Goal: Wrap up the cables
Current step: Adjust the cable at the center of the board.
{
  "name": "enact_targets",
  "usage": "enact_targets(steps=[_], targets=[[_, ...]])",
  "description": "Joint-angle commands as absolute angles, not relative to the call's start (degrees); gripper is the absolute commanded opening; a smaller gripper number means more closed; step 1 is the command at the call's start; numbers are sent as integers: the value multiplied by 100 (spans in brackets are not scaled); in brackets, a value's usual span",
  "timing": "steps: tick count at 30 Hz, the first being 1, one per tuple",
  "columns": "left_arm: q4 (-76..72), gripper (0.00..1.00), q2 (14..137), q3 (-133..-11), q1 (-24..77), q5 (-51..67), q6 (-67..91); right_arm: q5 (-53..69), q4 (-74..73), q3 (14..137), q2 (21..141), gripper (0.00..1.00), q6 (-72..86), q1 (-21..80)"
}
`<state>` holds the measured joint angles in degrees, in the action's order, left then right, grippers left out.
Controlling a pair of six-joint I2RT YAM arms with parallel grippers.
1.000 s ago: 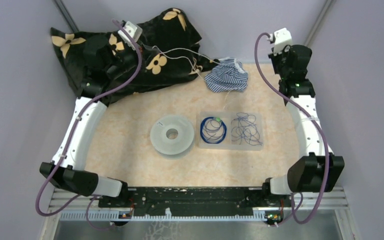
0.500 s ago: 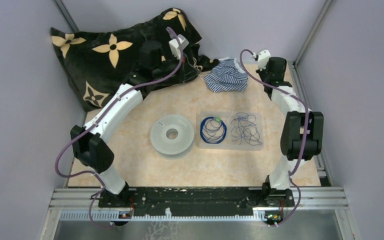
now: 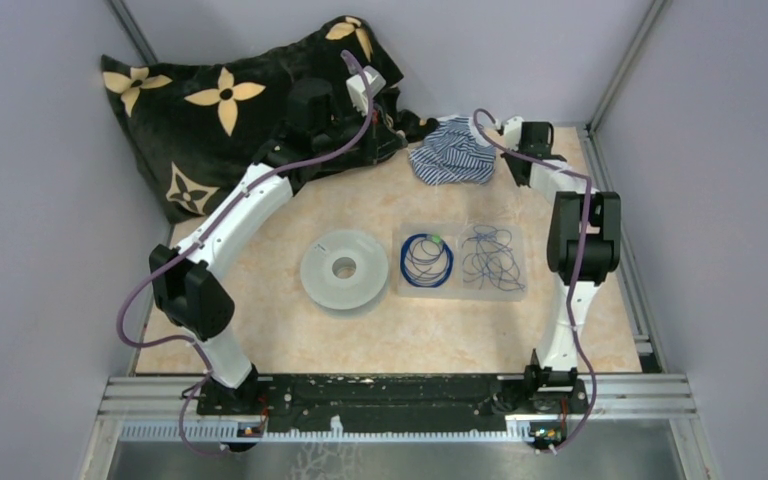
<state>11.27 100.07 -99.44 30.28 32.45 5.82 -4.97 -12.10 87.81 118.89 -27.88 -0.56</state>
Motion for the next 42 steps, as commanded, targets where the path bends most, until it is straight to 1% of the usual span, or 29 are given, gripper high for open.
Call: enact_targets(steps=[1, 7, 14, 25, 32, 37, 42], targets=[[1086, 0, 10037, -10147, 3070, 3297, 537, -415, -1291, 9090, 11938, 3, -2611, -92], [1103, 0, 9931, -10076, 3071, 3268, 442, -409, -1278, 8869, 11984, 10, -2584, -133], [1064, 0, 9827, -9968, 3070, 3222, 408, -308, -1283, 8586, 11958, 16, -2532, -167], [1178, 0, 9602, -10003, 3068, 3055, 154, -425, -1222, 8277, 11848, 21, -2625, -435], [1449, 0, 9447, -10256, 2999, 2845, -224, -519, -1196, 8276, 11837, 21, -2729, -728], [1664, 0, 9220, -10563, 2630, 2831, -400, -697, -1143, 8404, 11865, 21, -2864, -972], [1713, 0, 8908, -10866, 1866, 3098, -310, -826, -1047, 8469, 11925, 21, -2997, -1160]])
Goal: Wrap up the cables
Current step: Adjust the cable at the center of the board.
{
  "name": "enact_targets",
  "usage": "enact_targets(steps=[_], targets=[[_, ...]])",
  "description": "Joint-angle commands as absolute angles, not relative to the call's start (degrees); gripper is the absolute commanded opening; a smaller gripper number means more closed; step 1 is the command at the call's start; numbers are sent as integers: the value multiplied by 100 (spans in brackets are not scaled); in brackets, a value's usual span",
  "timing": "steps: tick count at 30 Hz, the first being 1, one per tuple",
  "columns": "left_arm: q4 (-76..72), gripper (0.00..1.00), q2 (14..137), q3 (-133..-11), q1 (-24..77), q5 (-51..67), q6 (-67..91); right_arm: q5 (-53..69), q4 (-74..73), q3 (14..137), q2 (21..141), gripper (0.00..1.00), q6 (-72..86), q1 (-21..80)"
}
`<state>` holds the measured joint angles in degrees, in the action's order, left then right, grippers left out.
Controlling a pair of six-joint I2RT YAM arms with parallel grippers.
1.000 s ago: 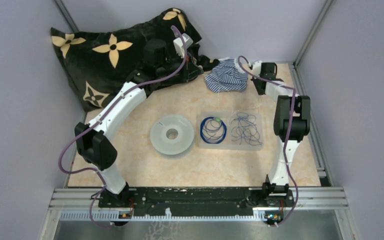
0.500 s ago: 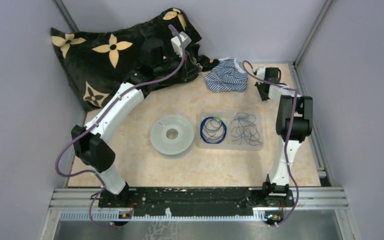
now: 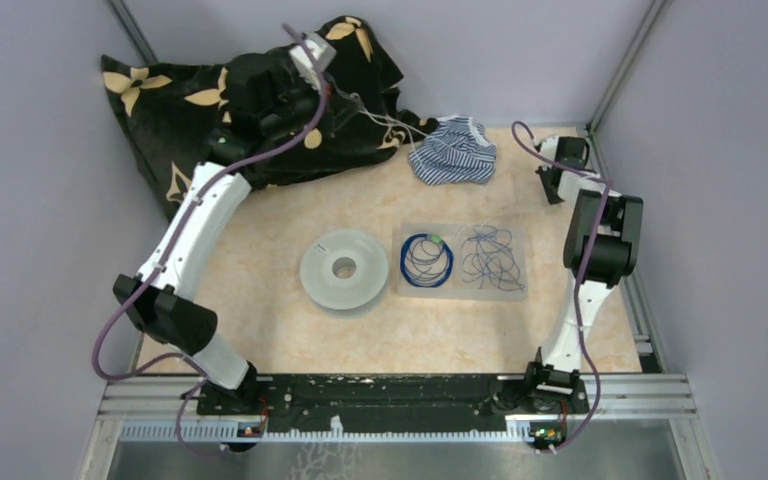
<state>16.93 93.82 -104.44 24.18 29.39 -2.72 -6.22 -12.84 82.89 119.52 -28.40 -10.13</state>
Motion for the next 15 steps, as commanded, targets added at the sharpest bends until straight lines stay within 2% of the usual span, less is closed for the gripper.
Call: enact_targets(steps=[1, 15], targets=[[1719, 0, 8857, -10949, 1692, 3168, -277, -865, -1001, 8477, 11944, 21, -3019, -1174], [1856, 0, 8593, -11672, 297, 3309, -466, -909, -948, 8696, 11959, 21, -3035, -1333]])
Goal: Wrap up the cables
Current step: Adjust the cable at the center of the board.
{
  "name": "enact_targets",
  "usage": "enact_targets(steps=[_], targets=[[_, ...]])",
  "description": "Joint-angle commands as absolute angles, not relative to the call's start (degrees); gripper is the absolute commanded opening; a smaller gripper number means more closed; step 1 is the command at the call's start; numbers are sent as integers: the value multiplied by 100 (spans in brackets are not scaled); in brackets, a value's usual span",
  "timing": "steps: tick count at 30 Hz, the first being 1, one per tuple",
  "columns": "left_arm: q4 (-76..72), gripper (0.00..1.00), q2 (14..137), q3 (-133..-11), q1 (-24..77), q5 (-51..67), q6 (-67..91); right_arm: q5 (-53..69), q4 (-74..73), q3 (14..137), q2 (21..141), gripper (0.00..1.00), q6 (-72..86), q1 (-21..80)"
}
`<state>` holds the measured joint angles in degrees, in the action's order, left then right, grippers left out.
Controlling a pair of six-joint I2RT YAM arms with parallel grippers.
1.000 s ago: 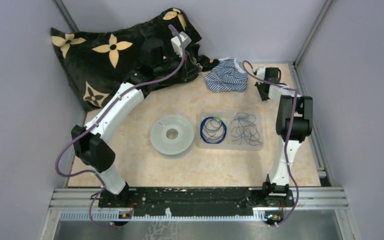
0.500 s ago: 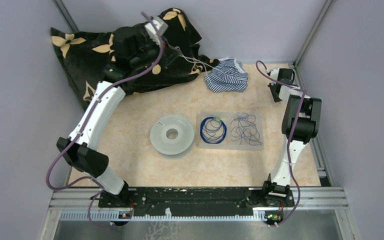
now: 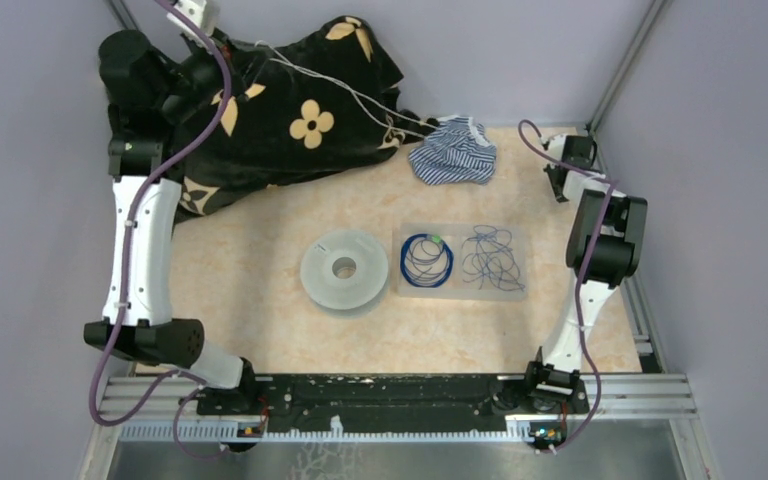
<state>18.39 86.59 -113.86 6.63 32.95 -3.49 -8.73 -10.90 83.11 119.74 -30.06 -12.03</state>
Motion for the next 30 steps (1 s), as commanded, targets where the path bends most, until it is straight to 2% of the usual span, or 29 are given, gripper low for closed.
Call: enact_targets(steps=[1, 11, 22, 27, 30], targets=[[1836, 0, 8614, -11732, 167, 3315, -459, -887, -983, 8713, 11940, 21, -3030, -1347], [1385, 0, 8926, -12237, -1115, 3650, -11, -644, -1192, 8840, 11735, 21, -2990, -1394], [469, 0, 9306, -12454, -2881, 4417, 1160, -642, -1337, 9031, 11652, 21, -3036, -1510], [405, 0, 9326, -12308, -3032, 4678, 1323, -66, -1591, 9031, 11487, 19, -2893, -1521], [337, 0, 9312, -12202, -2996, 4928, 1536, 655, -1886, 9150, 11335, 13, -2637, -1503]])
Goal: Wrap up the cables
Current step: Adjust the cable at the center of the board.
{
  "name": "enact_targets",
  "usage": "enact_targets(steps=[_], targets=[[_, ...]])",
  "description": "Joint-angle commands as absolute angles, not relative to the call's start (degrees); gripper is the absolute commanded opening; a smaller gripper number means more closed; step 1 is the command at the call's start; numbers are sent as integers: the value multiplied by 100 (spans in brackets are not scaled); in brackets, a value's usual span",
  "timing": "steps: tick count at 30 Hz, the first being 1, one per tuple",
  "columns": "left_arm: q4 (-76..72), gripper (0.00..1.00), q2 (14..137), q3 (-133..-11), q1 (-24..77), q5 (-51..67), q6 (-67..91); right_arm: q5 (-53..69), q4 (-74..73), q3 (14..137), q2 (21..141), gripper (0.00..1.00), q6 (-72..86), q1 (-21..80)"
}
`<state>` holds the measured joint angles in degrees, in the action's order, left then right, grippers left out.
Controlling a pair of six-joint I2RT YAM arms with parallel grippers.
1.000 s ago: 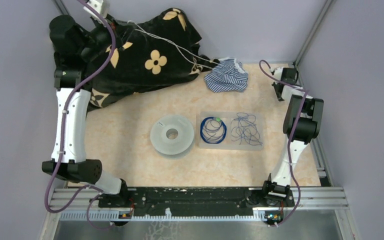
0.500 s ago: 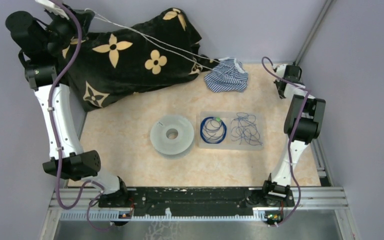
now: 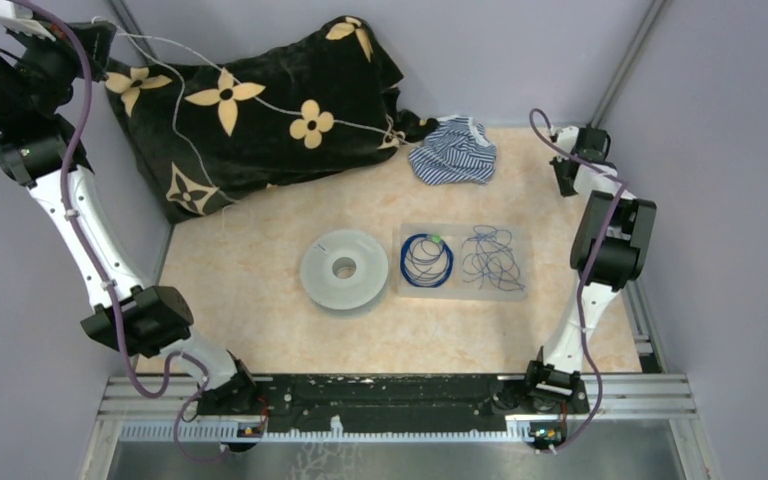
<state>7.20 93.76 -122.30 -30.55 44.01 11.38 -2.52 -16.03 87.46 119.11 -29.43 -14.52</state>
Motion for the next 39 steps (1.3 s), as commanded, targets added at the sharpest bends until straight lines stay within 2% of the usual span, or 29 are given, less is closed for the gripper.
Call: enact_targets(steps=[1, 9, 15, 23, 33, 39], targets=[[333, 0, 9302, -12185, -2971, 4971, 1569, 850, -2006, 9207, 11288, 11, -2554, -1496], [618, 0, 9099, -11687, -2446, 4942, 1154, 2141, -2715, 9659, 10895, 0, -2072, -1340], [999, 0, 8863, -10826, -1749, 4507, 182, 2780, -3193, 9953, 10555, 0, -1664, -967], [1757, 0, 8599, -10009, -1316, 4155, -1165, 3383, -3668, 10847, 10306, 0, -1023, -282], [2771, 0, 8357, -8726, -1201, 2906, -3199, 3615, -3836, 12525, 10413, 0, -290, 1019], [3119, 2, 8160, -7688, -1205, 2617, -3642, 3535, -3815, 12779, 10345, 0, -371, 1744]])
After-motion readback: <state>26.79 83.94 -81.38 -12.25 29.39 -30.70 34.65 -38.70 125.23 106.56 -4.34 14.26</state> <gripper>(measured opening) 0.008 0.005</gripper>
